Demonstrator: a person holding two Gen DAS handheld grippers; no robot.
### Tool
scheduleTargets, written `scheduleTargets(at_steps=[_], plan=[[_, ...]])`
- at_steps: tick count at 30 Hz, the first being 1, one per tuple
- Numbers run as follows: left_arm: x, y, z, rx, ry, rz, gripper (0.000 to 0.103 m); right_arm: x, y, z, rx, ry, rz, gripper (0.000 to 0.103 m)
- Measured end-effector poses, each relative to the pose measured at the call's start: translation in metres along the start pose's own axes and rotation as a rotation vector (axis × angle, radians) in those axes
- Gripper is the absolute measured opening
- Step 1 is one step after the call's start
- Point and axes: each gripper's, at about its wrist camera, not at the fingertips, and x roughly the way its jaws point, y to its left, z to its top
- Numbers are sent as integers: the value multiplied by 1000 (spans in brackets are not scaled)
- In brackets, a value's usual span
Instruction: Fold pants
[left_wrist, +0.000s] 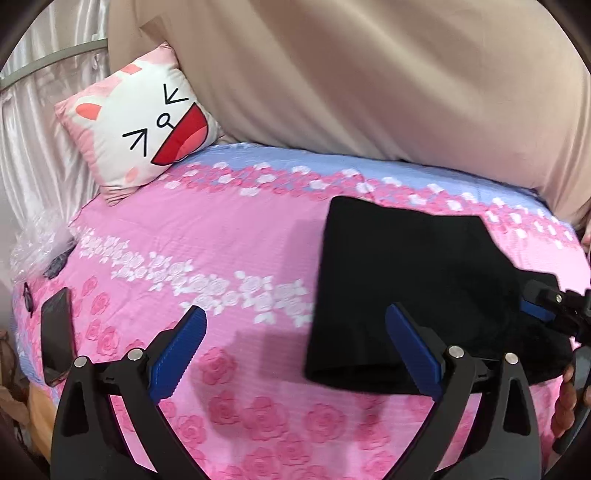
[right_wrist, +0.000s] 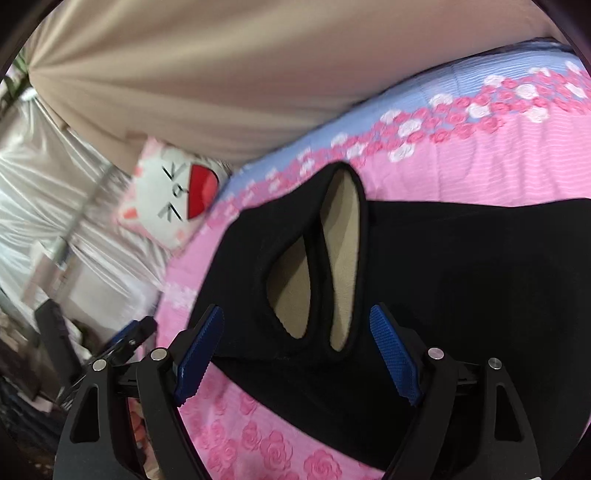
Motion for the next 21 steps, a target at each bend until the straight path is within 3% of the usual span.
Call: scheduleTargets(at_steps=[3,5,6,7,8,10,13,15,16,18,21], plan=[[9,3,-8,11,19,8,96,24,13,-1,-48,33,-44,78],[15,8,-11,10,37,1,95,35,27,-3,-127,50,-131,54],[18,8,-11,7,42,1,95,37,30,-3,-142,57,-144,44],[17,7,-14,7,44,-2,95,40,32,-2,-143,72,-124,21],[19,6,-14,9,52,-6,95,41,33,-2,-142,82,-115,13],[22,4,-13,13,58,-7,95,29,44,4,-154,64,-108,12],[18,-3,-7,26,43,-15,96,-28,61,12,-165,-56,-50,12],[12,-9,-4,38,24,-32,96,-68,63,9,-183,-140,-94,12],[11,-13,-3,46,17,-39,97,-85,54,4,-183,-172,-156,13],[12,-21,-3,59,17,-53,98,-94,25,-9,-135,-165,-265,14],[21,-35,-5,66,41,-75,98,-85,-38,-36,27,-81,-323,14]])
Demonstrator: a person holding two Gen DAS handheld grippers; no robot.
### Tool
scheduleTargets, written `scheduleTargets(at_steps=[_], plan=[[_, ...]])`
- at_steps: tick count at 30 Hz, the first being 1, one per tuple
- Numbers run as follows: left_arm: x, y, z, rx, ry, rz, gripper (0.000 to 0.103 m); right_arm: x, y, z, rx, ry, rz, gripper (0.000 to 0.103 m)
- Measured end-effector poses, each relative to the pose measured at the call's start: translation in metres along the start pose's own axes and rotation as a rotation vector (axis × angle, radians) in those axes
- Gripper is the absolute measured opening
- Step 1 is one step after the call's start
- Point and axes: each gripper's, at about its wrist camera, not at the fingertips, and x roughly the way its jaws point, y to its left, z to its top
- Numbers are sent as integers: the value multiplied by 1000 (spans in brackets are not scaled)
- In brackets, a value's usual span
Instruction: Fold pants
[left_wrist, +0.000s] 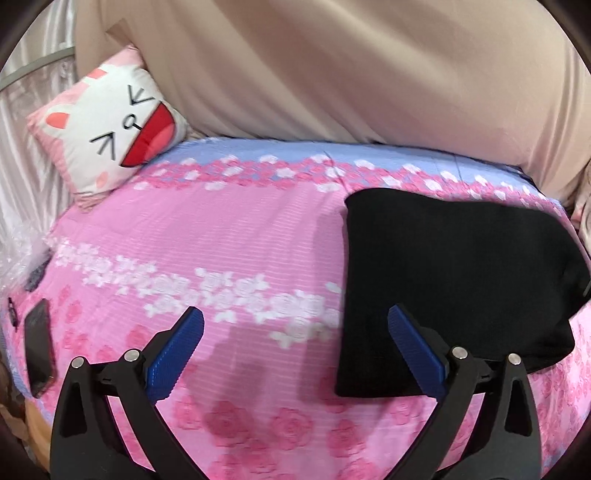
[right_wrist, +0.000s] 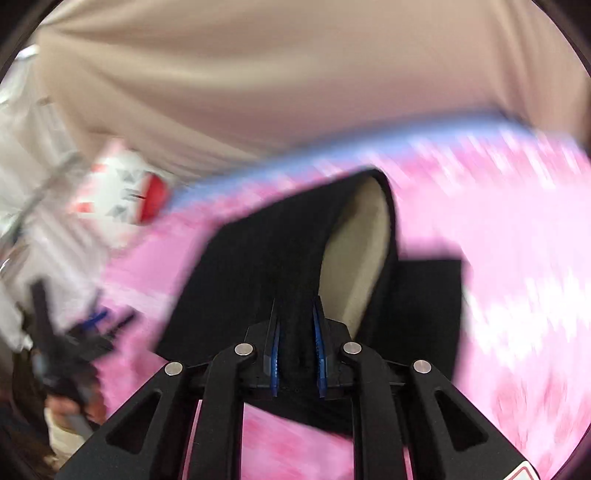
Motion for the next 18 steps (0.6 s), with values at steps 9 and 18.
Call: scheduleTargets(at_steps=[9,18], plan=[[-1,-42,13,63,0,-56,98,-44,-22,-9,52,-144,76,10],[20,-62,8,88,47,-48,98,-61,-56,9,61,-176,-52,16]])
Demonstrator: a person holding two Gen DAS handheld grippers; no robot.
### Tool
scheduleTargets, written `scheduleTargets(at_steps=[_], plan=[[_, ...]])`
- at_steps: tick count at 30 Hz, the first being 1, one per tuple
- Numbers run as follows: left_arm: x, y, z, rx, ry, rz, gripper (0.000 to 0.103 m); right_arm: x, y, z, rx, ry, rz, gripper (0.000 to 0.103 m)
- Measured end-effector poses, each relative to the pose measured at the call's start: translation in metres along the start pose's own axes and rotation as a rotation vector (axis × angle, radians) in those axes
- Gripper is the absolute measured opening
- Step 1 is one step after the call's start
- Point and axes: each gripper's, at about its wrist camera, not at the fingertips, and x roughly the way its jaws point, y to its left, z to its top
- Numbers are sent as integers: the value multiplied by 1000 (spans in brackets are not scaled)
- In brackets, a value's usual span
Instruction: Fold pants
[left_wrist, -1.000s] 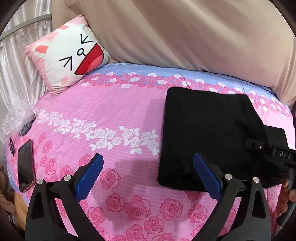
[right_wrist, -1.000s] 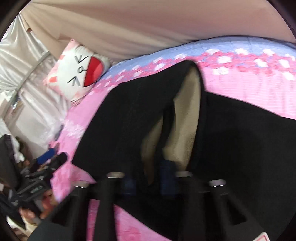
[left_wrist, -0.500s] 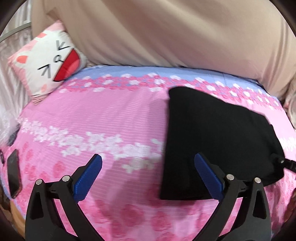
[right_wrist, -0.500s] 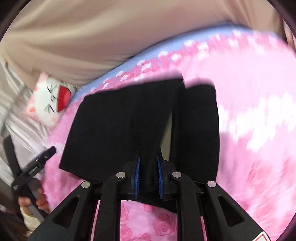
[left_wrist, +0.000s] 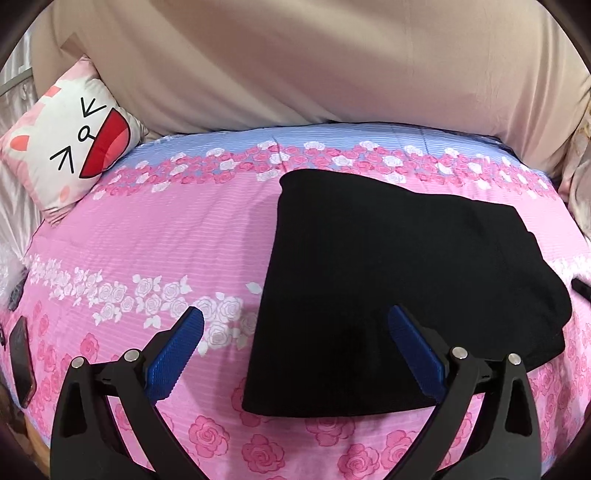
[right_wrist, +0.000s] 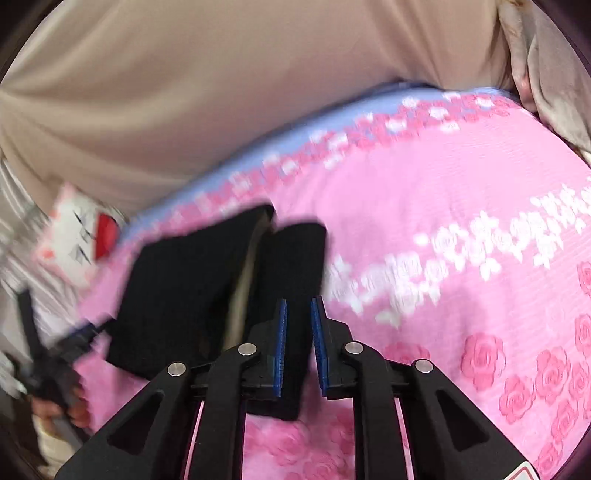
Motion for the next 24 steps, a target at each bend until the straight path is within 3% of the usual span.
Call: scheduleTargets(at_steps=[3,6,13,15,16,17,24], plan=[[3,1,0,-3,8,13,98,26,20,16,-165,41,-50,16],[3,4,-4,-6,21,25,98,60,30,17,-262,142,-86,17],[4,17,-7,-26,40,88,98,73,60,17,-291,211,221,18],[7,16,-4,-30,45,85,98,81,64,18,-323,223,222,34],[8,13,-3,-24,47,87,98,88,63,18,-340,227,179,52],[8,10,-2,-14,47,90,98,93,60,17,-348,235,150,58],[19,-6,1,30,64,105,98,115,52,29,-253,324,302,59]])
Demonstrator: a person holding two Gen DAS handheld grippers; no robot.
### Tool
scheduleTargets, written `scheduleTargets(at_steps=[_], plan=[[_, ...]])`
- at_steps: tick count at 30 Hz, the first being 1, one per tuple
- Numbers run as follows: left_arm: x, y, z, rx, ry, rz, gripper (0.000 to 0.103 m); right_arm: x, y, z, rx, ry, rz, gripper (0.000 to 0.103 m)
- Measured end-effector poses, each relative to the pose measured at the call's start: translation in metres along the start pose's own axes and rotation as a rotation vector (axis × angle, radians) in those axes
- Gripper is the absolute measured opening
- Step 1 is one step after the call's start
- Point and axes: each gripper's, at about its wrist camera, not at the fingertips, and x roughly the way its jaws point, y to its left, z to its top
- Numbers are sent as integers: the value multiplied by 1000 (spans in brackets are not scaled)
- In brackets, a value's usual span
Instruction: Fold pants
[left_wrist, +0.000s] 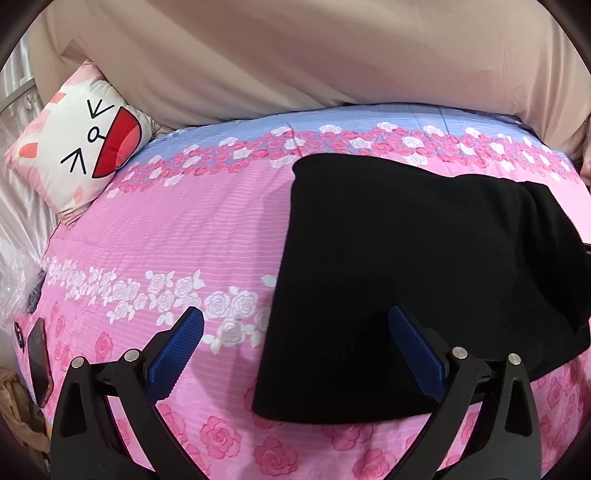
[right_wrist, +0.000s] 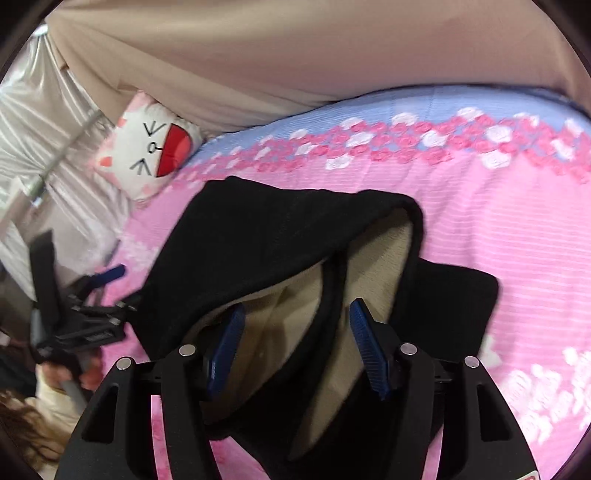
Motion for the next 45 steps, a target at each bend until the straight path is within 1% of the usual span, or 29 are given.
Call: scheduleTargets(at_steps=[1,3,4,7,9,11,12,13,14,16,18,19,20,23,24,25,27,29,32,34,35,36,37,38,39,41,43,44,45], plan=[[3,-2,1,-1,5,-1,98,4,-3,3,17,3,16,55],[5,-6,3,1,6,0,98,8,-6,8,58,21,59,16],[5,-7,4,6,6,3,98,3,-2,8,75,-1,86,10],[0,-6,7,9,-8,9,98,-48,21,1,64,-141,147,8],[-3,-3,9,4,-16,-1,98,-80,29,-15,50,-239,133,8],[-2,-2,8,-13,-24,-50,98,-75,14,-31,89,-233,29,8],[4,-6,6,-11,-2,-67,98,-56,-7,-41,151,-180,-42,8],[11,-12,4,5,17,-69,98,-40,-26,-51,228,-135,-48,8],[15,-17,2,21,30,-64,98,-39,-39,-60,314,-168,37,7],[12,-24,0,41,9,-45,98,-57,-29,-59,310,-215,20,7],[6,-27,0,62,-7,-63,98,-75,-14,-58,279,-269,2,7],[2,-27,0,67,-14,-79,98,-81,-12,-59,279,-289,-25,0],[0,-27,0,69,-17,-88,98,-86,-17,-63,284,-304,-97,0],[4,-27,-3,68,-7,-105,98,-78,-44,-72,370,-243,-289,1],[6,-26,-3,63,2,-109,98,-83,-43,-75,395,-260,-272,4],[7,-23,-4,52,8,-120,98,-92,-36,-77,401,-300,-206,8],[3,-17,-3,40,-2,-128,98,-108,-6,-71,342,-361,-129,12],[0,-7,0,20,-25,-126,98,-110,30,-57,246,-367,-120,43],[8,1,4,-20,-4,-136,98,-73,84,-23,107,-258,-8,43],[16,3,2,-33,23,-144,98,-26,104,-6,64,-158,98,36],[18,4,0,-40,32,-149,98,4,109,2,54,-101,102,25],[19,6,-1,-43,36,-155,98,23,108,7,49,-66,65,7],[17,10,-3,-44,36,-166,98,41,98,14,53,-56,-27,1],[15,14,-5,-46,33,-166,98,49,73,19,109,-82,-155,0],[14,20,-7,-44,29,-167,98,47,46,18,220,-115,-199,0],[13,32,-12,-52,23,-186,98,25,-14,6,527,-226,-50,0],[16,41,-16,-80,35,-237,98,3,-6,9,535,-284,-180,0],[19,43,-18,-94,44,-255,98,-2,10,13,488,-296,-210,13],[22,46,-19,-110,47,-259,98,0,37,19,418,-275,-192,13]])
